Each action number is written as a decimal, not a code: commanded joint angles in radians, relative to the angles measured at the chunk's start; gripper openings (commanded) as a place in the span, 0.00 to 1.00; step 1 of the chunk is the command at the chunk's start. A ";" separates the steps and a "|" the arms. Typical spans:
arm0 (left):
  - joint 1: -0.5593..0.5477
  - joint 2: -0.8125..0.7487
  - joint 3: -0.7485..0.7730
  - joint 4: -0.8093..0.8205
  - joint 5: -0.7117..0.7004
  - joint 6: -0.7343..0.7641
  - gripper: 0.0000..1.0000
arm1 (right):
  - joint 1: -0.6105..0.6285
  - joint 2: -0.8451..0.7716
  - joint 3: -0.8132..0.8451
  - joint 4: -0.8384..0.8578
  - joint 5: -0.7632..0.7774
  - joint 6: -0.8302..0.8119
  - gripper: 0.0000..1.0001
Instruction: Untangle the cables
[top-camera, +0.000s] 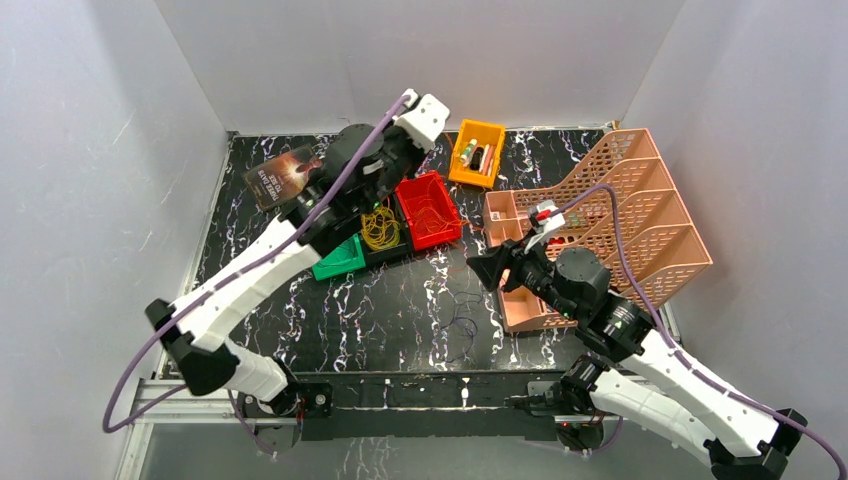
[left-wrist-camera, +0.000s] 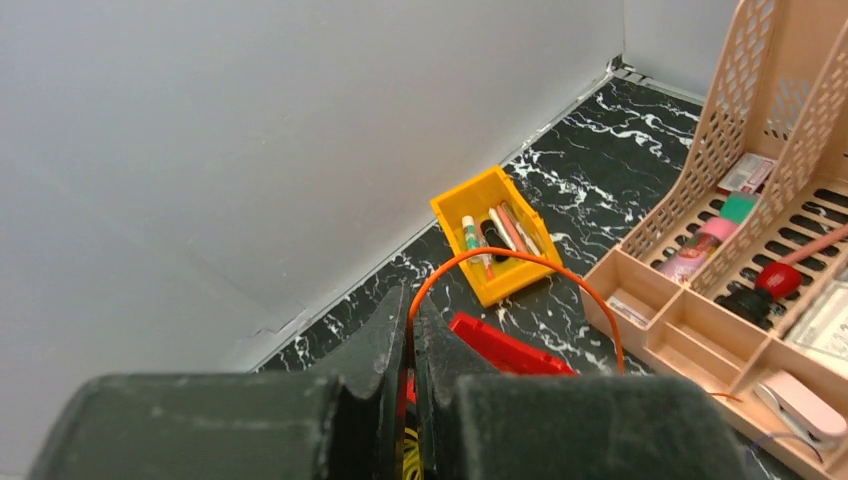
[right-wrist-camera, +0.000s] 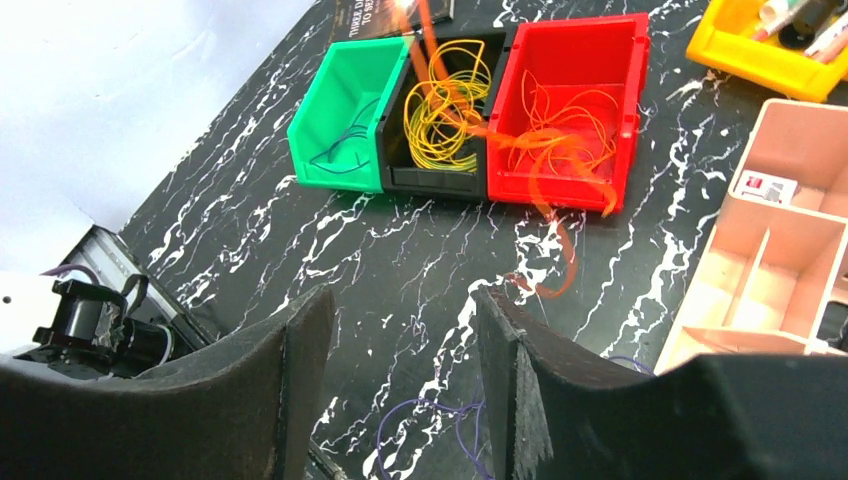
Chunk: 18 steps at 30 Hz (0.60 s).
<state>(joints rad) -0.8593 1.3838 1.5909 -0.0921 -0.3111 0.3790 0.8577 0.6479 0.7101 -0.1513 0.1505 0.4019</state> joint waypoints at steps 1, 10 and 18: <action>0.059 0.088 0.111 0.058 0.067 -0.002 0.00 | -0.003 -0.052 -0.022 -0.011 0.053 0.034 0.64; 0.210 0.248 0.236 0.109 0.201 -0.053 0.00 | -0.002 -0.083 -0.033 -0.040 0.073 0.049 0.67; 0.267 0.345 0.343 0.095 0.225 -0.034 0.00 | -0.003 -0.086 -0.036 -0.048 0.079 0.049 0.67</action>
<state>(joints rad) -0.6109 1.7287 1.8759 -0.0299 -0.1226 0.3435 0.8577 0.5747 0.6727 -0.2214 0.2081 0.4427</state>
